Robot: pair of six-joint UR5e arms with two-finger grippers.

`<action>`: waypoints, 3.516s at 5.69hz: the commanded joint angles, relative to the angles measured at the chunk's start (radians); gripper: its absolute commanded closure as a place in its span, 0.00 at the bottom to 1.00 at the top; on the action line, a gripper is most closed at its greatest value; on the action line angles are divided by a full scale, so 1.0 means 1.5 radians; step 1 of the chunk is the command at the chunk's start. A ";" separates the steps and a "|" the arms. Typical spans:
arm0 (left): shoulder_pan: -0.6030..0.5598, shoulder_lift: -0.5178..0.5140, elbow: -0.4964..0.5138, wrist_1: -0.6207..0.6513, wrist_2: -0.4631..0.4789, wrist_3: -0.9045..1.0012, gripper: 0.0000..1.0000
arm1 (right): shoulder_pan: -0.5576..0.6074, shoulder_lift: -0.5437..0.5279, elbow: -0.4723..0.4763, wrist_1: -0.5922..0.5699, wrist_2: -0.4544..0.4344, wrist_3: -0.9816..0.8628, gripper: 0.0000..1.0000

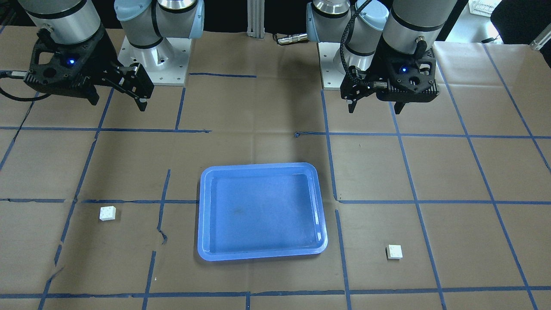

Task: Assemble white blocks and place on blue tray

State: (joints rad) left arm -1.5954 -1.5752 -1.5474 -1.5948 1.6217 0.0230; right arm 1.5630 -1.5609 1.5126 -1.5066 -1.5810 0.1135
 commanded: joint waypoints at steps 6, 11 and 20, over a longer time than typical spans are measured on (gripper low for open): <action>0.128 -0.160 -0.016 0.148 0.015 0.073 0.00 | -0.013 0.007 0.009 -0.008 -0.012 -0.364 0.00; 0.142 -0.421 -0.016 0.484 0.010 0.173 0.00 | -0.156 0.092 0.003 -0.070 0.042 -1.199 0.01; -0.068 -0.298 -0.021 0.384 -0.001 0.579 0.77 | -0.289 0.400 0.009 -0.145 0.343 -1.626 0.01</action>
State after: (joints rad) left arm -1.6153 -2.0783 -1.5640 -0.9538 1.6206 0.7774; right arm 1.1296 -0.9818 1.5250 -1.7186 -1.0647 -2.2978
